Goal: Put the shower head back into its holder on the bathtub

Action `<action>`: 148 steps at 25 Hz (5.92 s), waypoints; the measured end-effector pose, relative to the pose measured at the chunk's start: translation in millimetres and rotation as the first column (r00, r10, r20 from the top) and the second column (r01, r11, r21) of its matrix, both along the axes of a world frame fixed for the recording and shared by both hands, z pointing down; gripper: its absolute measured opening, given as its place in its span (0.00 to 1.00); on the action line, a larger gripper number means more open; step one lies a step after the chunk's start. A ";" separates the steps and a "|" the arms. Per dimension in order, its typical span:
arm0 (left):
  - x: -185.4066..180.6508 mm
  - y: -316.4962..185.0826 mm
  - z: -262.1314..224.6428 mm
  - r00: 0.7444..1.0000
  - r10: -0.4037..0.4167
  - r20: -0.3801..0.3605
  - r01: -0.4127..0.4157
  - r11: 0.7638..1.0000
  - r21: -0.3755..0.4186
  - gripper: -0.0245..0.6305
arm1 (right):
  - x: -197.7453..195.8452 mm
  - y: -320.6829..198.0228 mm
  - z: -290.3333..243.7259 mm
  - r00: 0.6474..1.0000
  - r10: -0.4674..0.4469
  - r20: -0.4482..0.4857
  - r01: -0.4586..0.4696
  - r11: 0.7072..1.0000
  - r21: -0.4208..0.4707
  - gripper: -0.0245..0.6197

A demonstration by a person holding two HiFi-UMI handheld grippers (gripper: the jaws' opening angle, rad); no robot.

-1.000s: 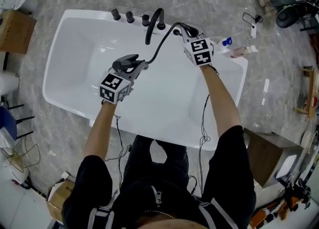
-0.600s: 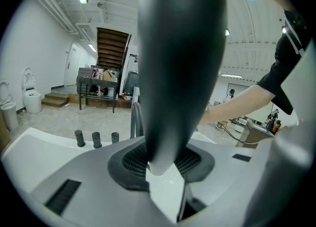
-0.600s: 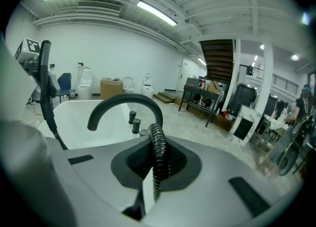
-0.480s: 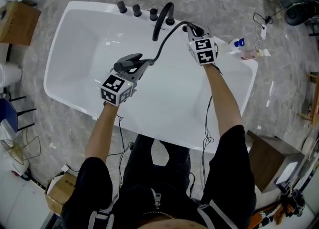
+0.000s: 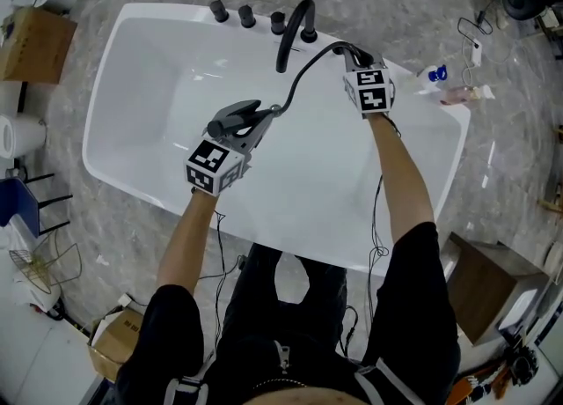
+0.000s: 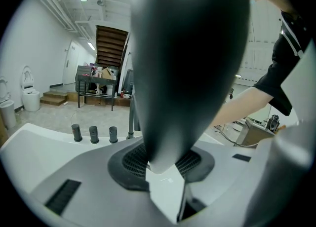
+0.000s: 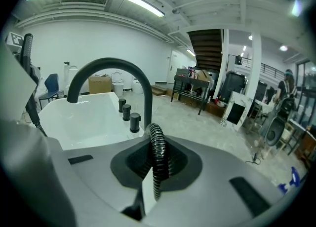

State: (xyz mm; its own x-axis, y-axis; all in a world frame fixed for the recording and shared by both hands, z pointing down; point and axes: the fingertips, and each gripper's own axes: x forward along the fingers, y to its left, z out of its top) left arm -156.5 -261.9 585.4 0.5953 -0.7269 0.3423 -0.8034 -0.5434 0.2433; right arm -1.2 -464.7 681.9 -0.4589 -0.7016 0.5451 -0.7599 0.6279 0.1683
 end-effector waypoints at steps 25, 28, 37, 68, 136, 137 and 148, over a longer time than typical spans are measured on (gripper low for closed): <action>-6.5 22.1 30.4 0.999 0.017 0.032 -0.017 1.000 0.018 0.25 | 0.5 -8.7 92.7 0.972 0.052 -0.227 -0.078 0.991 -0.106 0.38; -6.0 23.1 32.0 0.999 0.018 0.035 -0.018 1.000 0.016 0.25 | 5.0 -6.9 102.4 0.967 0.075 -0.243 -0.108 0.986 -0.127 0.42; -5.4 28.3 35.6 0.999 0.012 0.033 -0.012 1.000 0.018 0.25 | -2.8 4.2 108.3 0.959 -0.016 -0.283 -0.016 0.994 -0.111 0.45; 22.2 76.2 -79.6 0.999 -0.040 -0.002 0.040 0.997 0.061 0.25 | 80.3 188.1 -26.9 0.944 0.266 0.194 -0.206 0.936 -0.284 0.05; 134.0 -105.4 -119.4 0.984 0.065 0.165 -0.087 0.988 0.127 0.25 | 180.7 378.9 -102.0 0.839 0.450 0.306 -0.344 0.875 -0.341 0.05; 134.9 -106.8 -115.4 0.984 0.063 0.166 -0.085 0.989 0.124 0.25 | 180.3 382.0 -97.9 0.838 0.453 0.304 -0.345 0.872 -0.348 0.05; 137.5 -123.0 -68.3 0.979 0.018 0.204 -0.040 0.994 0.102 0.25 | 169.5 394.5 -67.4 0.829 0.468 0.305 -0.339 0.856 -0.391 0.05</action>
State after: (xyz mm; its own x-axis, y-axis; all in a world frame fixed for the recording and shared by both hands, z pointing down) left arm -19.0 -384.9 517.0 0.5432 -0.7485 0.3804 -0.8135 -0.5813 0.0178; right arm 168.3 -70.2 614.5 -0.3851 -0.6948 0.6074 -0.9178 0.2191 -0.3312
